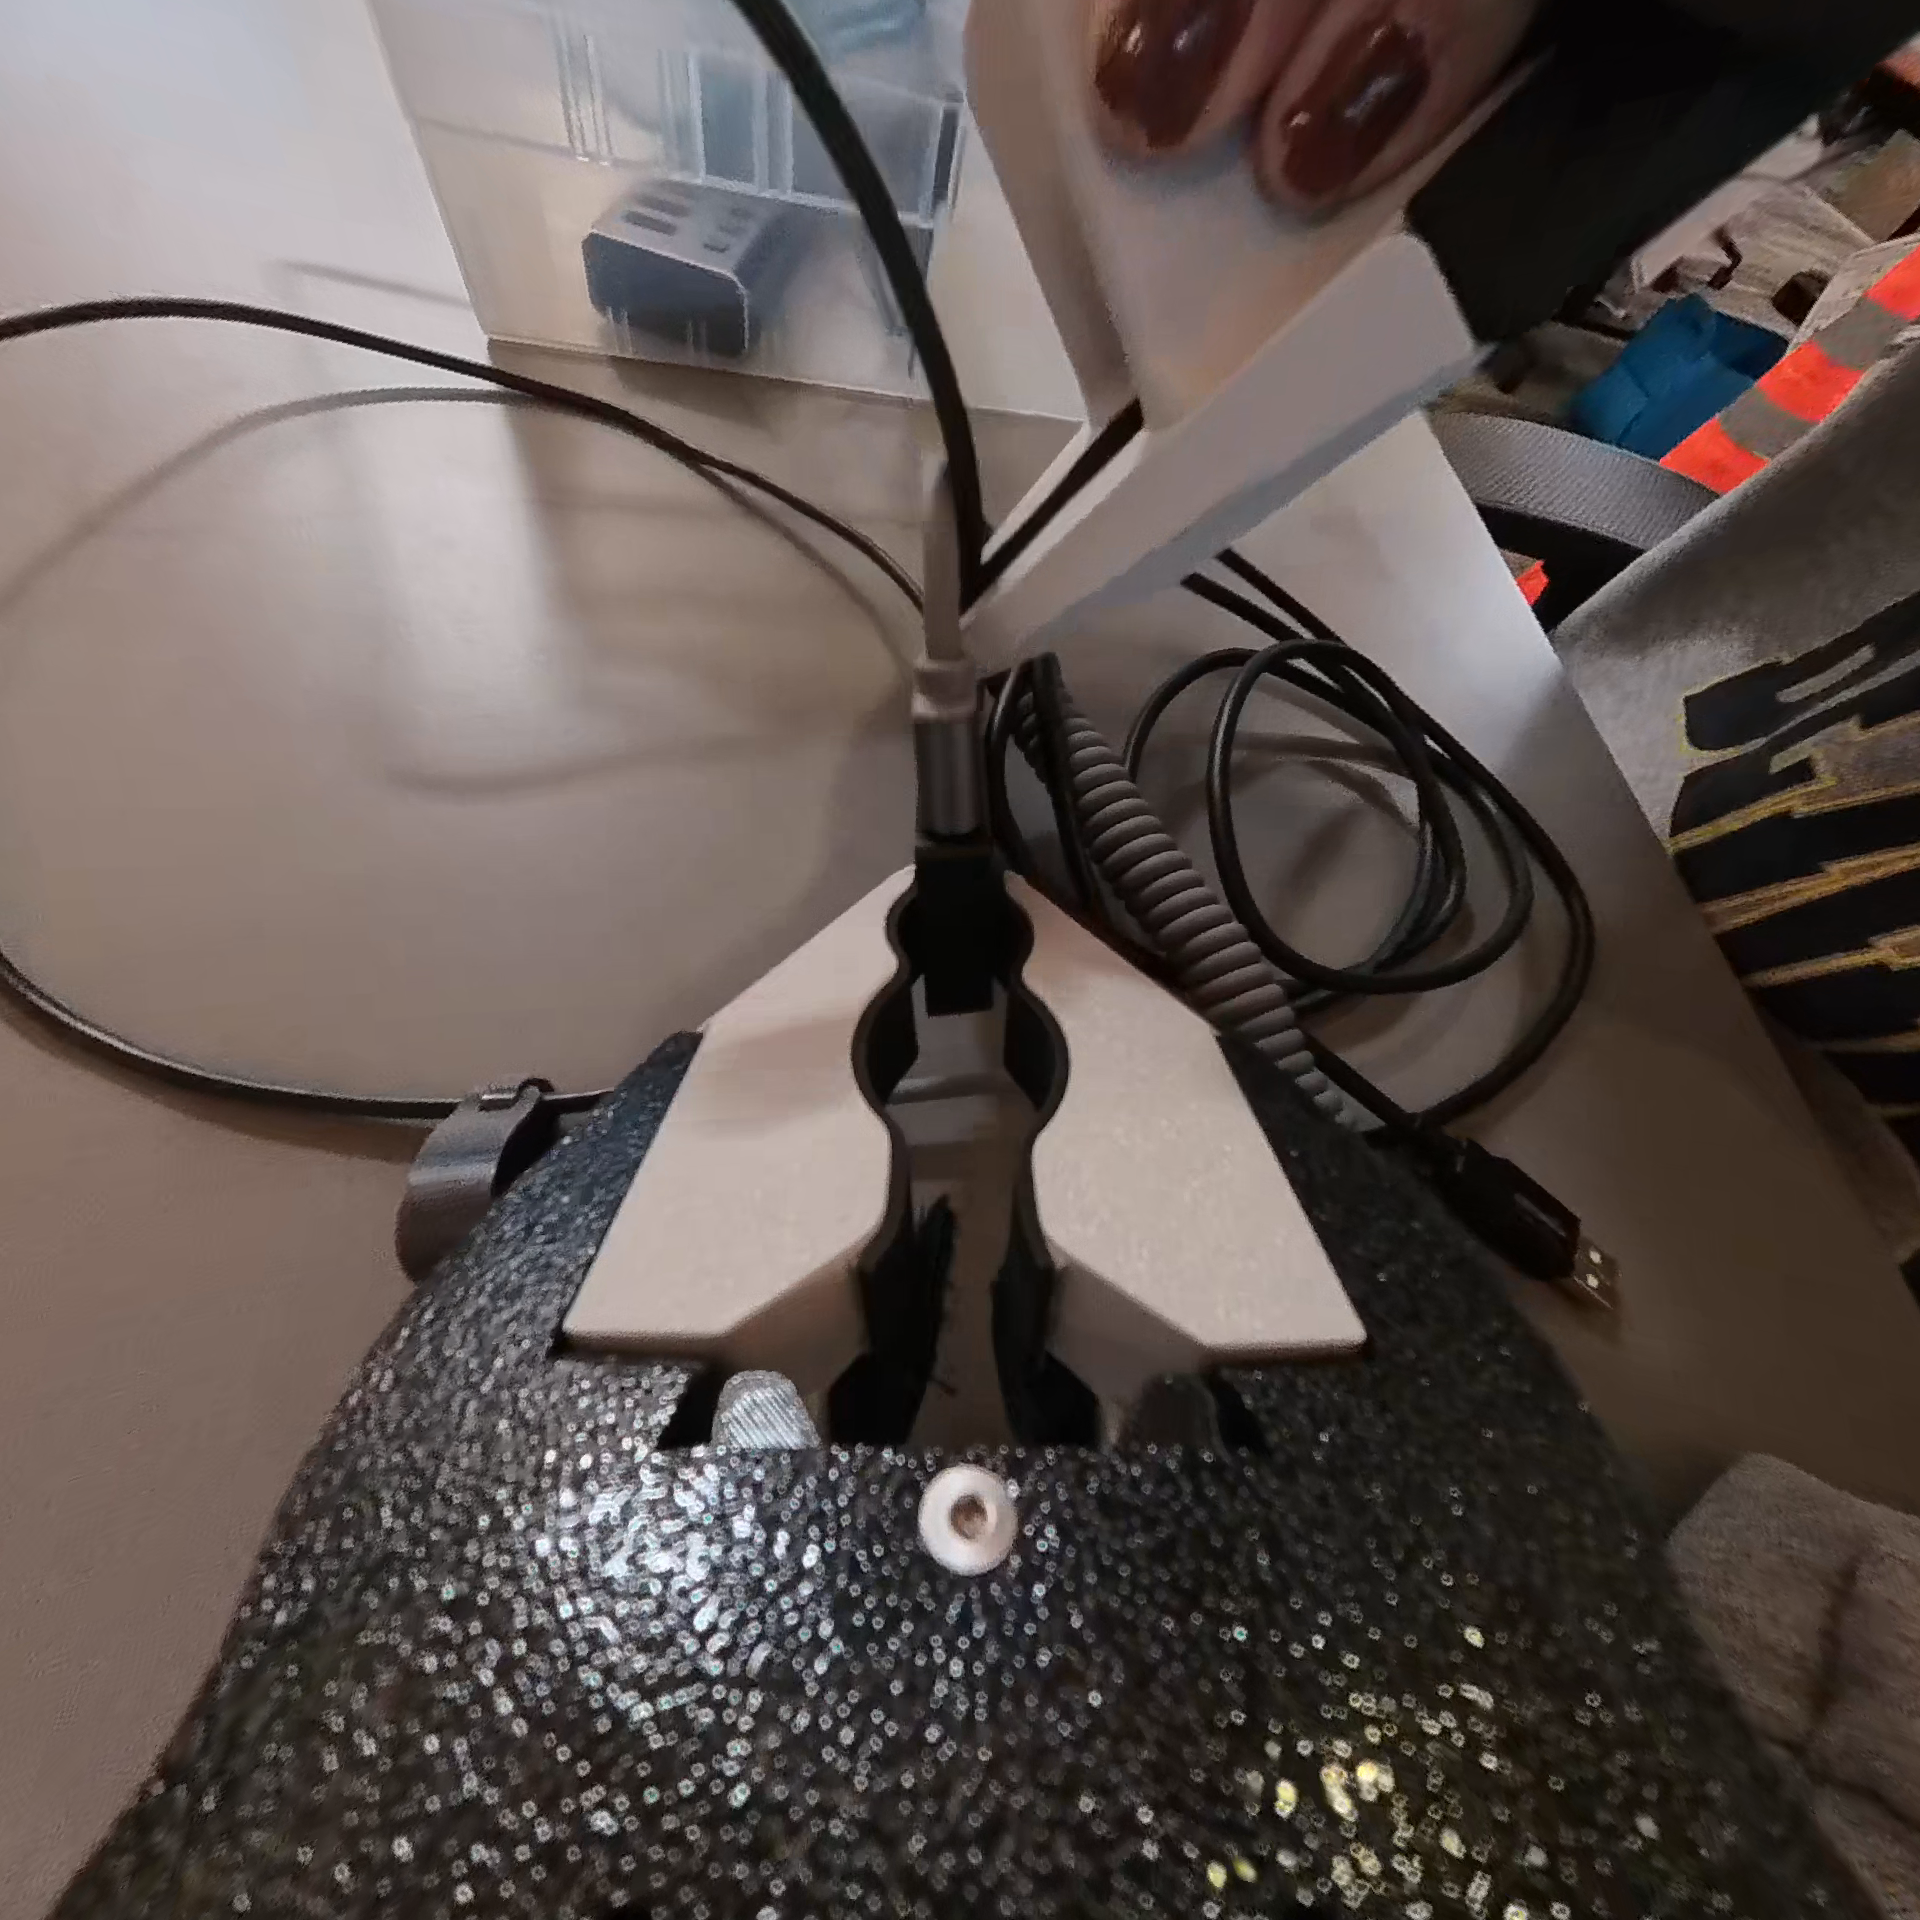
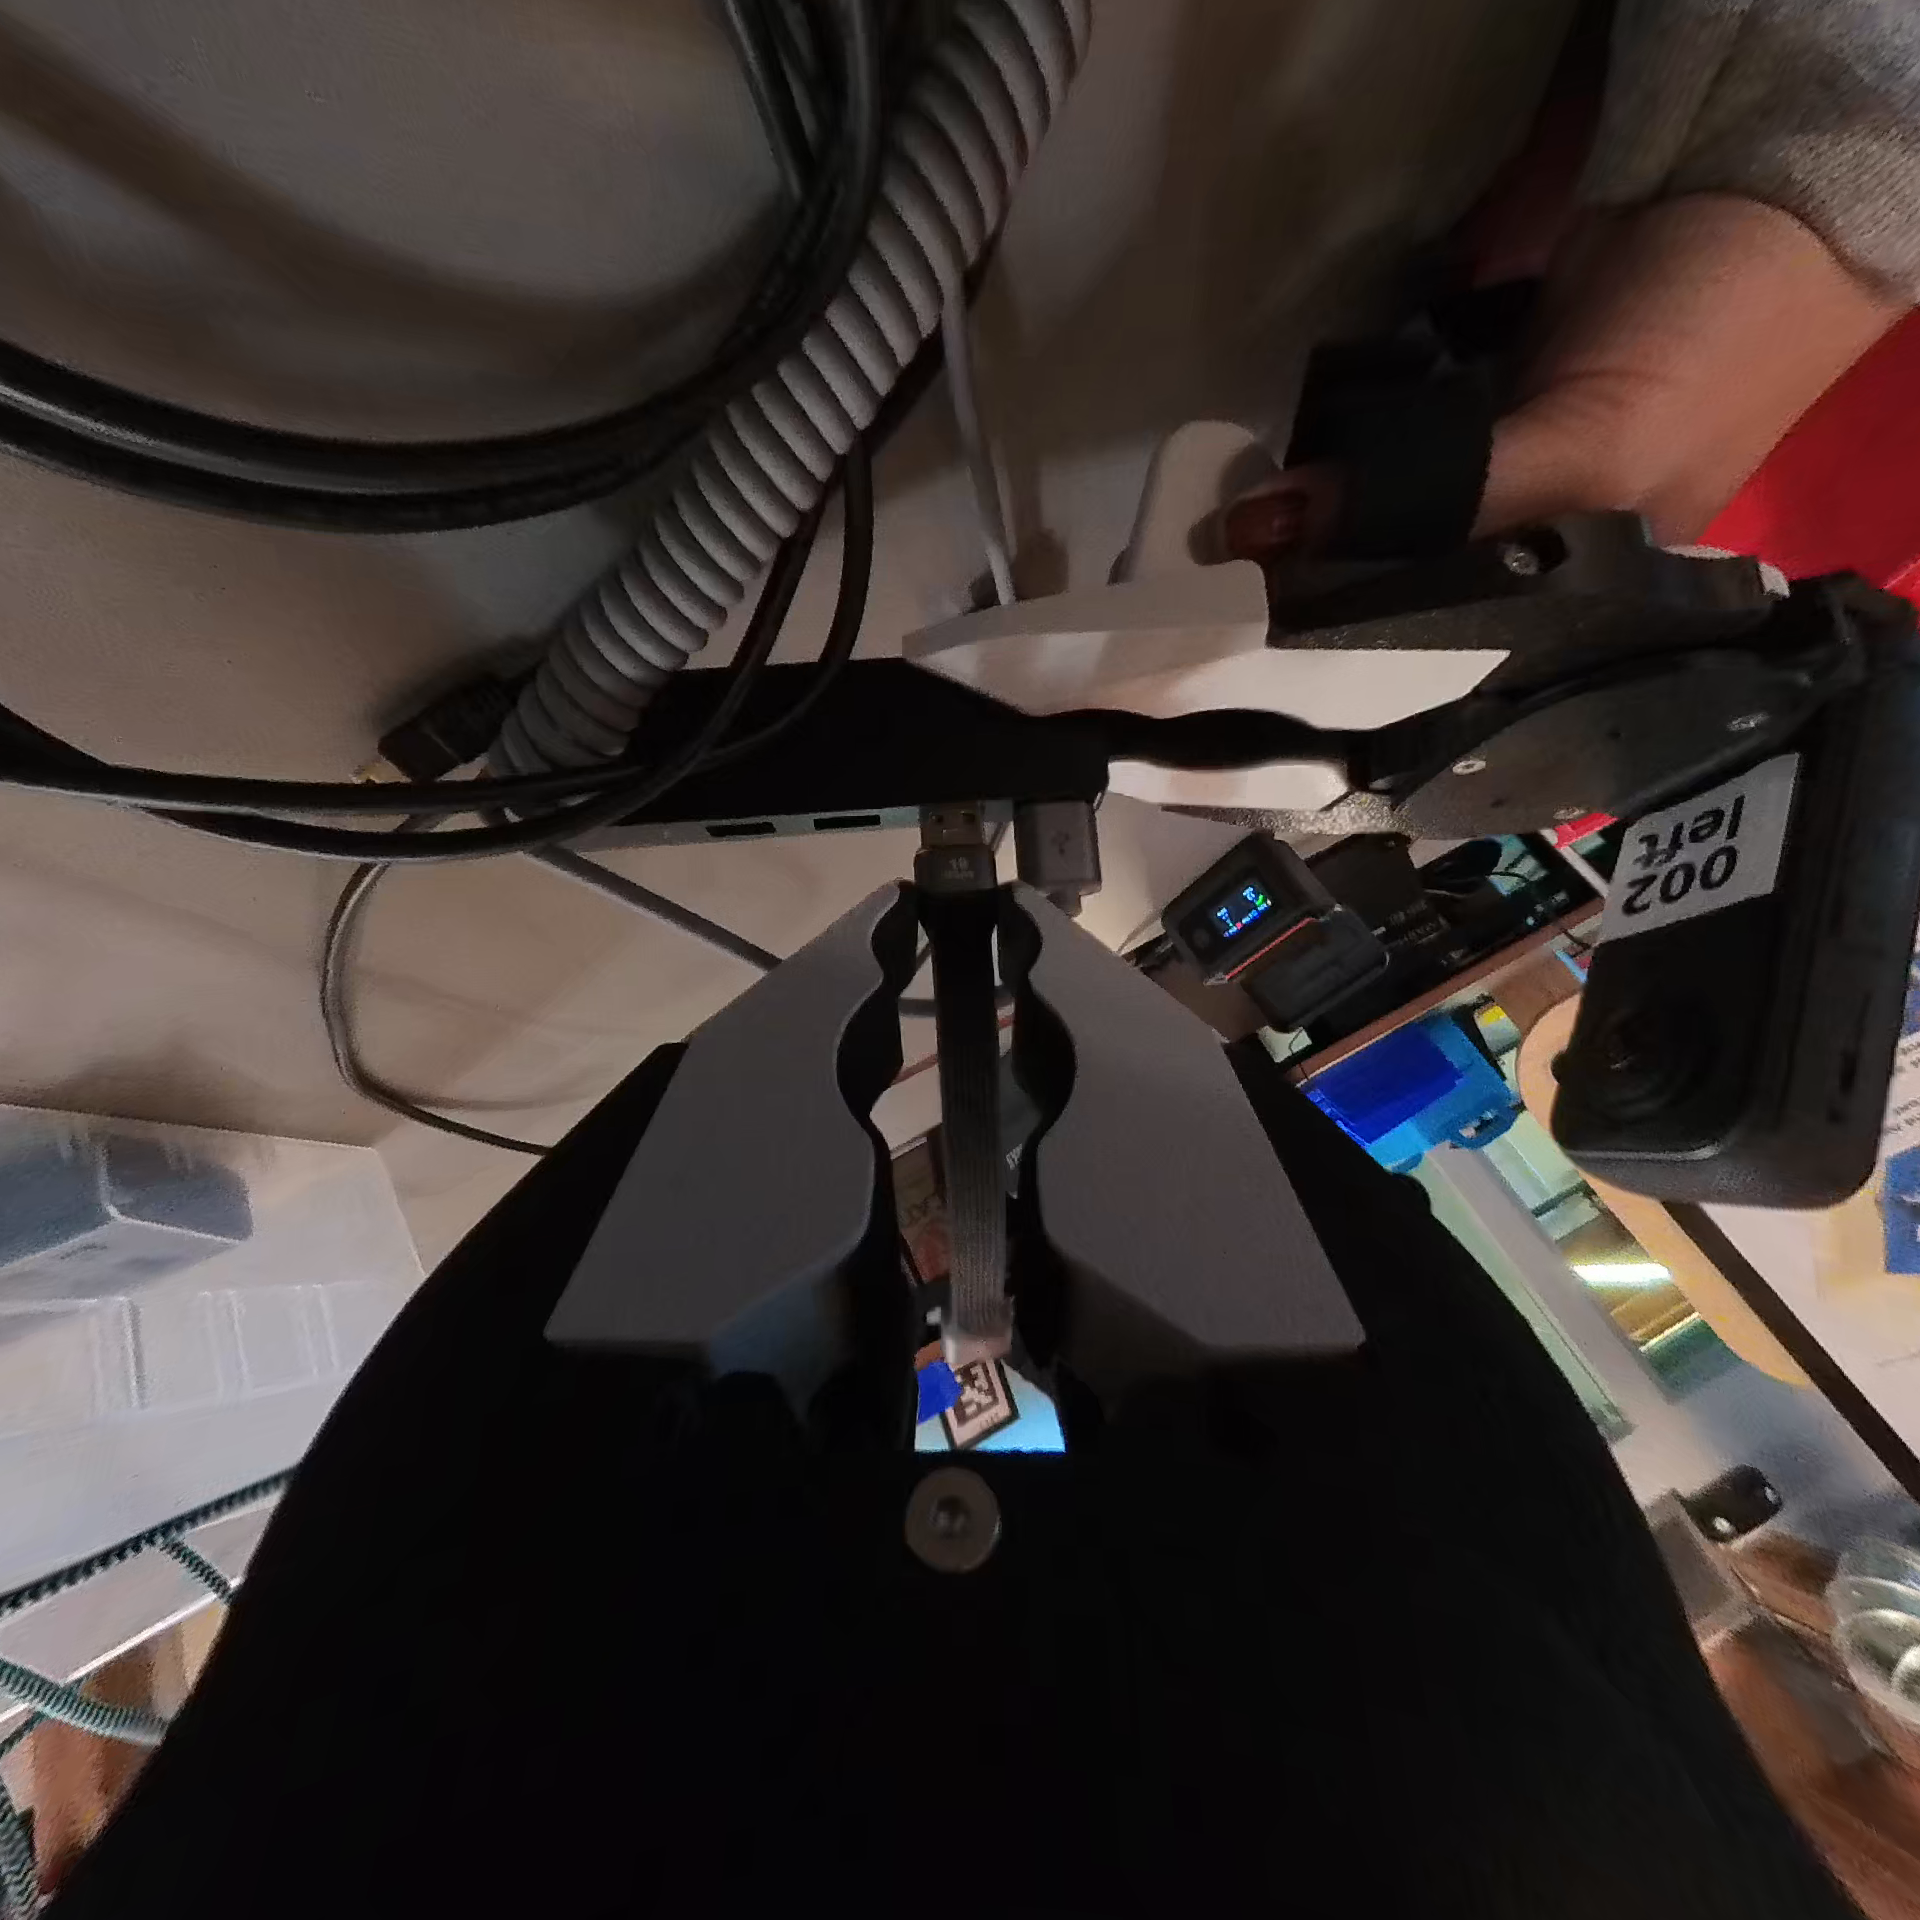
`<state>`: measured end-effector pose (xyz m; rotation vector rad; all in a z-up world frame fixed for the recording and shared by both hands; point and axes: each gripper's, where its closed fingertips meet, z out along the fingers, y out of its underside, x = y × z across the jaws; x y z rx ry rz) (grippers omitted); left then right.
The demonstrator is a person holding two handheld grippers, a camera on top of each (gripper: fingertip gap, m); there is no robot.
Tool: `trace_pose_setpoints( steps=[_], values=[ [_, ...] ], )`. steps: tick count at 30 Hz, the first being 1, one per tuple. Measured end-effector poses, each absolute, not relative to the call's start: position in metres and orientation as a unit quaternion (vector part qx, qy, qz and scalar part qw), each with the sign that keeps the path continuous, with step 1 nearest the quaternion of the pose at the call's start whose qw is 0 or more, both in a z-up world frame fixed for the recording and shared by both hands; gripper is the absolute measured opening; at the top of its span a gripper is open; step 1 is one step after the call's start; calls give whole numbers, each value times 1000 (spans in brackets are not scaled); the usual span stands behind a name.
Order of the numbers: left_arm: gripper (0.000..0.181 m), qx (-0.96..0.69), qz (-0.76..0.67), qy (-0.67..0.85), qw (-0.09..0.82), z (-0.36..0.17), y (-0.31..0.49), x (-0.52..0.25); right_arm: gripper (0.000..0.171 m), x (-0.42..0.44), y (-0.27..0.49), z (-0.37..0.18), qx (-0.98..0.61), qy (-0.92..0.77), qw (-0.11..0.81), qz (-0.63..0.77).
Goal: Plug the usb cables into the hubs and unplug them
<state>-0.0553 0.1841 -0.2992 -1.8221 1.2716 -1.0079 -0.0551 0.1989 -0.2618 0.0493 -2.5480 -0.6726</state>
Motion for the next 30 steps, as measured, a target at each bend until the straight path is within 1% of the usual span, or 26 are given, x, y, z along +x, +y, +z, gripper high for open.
trace_pose_setpoints(
  steps=[8,14,20,23,24,25,28,30],
  values=[
    [8,-697,-363,499,365,-300,187,-53,12,-54,198,-265,-20,-936,244,-254],
    [8,-709,-345,514,337,-312,185,-50,11,-56,193,-278,-27,-938,221,-265],
    [9,-716,-347,515,317,-317,185,-49,17,-60,195,-284,-47,-923,252,-287],
    [9,-709,-354,511,332,-312,187,-49,21,-56,195,-279,-99,-917,267,-279],
    [9,-706,-358,503,346,-307,189,-49,23,-54,196,-274,-121,-910,278,-282],
    [9,-710,-356,487,364,-303,195,-52,36,-53,195,-268,-138,-902,295,-283],
    [9,-701,-361,433,437,-280,214,-63,40,-46,185,-238,-194,-866,383,-255],
    [9,-700,-336,410,479,-270,226,-71,41,-34,185,-219,-276,-827,437,-223]
  ],
)
